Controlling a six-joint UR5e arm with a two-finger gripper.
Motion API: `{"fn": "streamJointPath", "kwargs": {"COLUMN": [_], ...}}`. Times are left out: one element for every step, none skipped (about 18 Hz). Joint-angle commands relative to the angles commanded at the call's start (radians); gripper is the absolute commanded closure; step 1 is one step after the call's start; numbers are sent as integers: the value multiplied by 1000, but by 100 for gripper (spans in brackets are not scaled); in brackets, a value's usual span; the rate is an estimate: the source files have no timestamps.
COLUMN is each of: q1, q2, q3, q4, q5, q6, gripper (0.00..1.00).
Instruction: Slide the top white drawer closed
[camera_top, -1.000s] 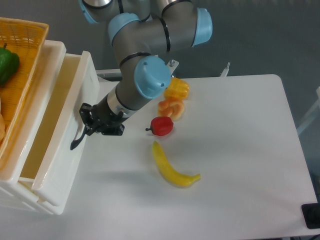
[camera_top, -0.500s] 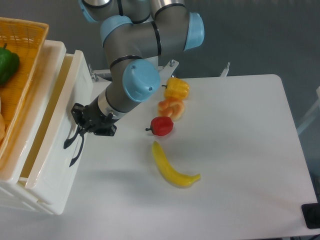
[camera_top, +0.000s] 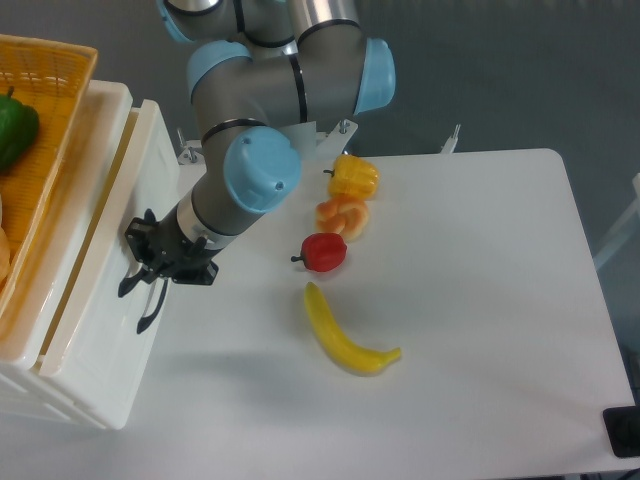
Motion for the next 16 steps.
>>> {"fn": "streamJointPath", "kwargs": {"q1": [-2, -3, -8, -12, -12, -14, -14, -14, -14, -14, -11, -8, -3, 3, 15, 29], "q2": [0, -2, -3, -2, -3, -3, -5, -5, -5, -8, -11, -12, -12, -11, -9, -8], "q3": [0, 0, 0, 2, 2, 6, 6, 6, 6, 8, 8, 8, 8, 8, 8, 8], "q4": [2, 2, 2, 3, 3, 3, 3, 3, 5, 23, 53, 78, 92, 101, 103, 104], "q5": [-2, -2, -2, -2, -2, -2, -2, -2, -2, -2, -2, 2, 5, 8, 9, 17], "q6": [-2, -6, -9, -11, -11, -11, -11, -11, -5, 3, 3, 5, 5, 5, 6, 9], "gripper": [100, 100, 100, 100, 100, 100, 100, 100, 100, 91, 83, 69, 59, 53, 43, 35]}}
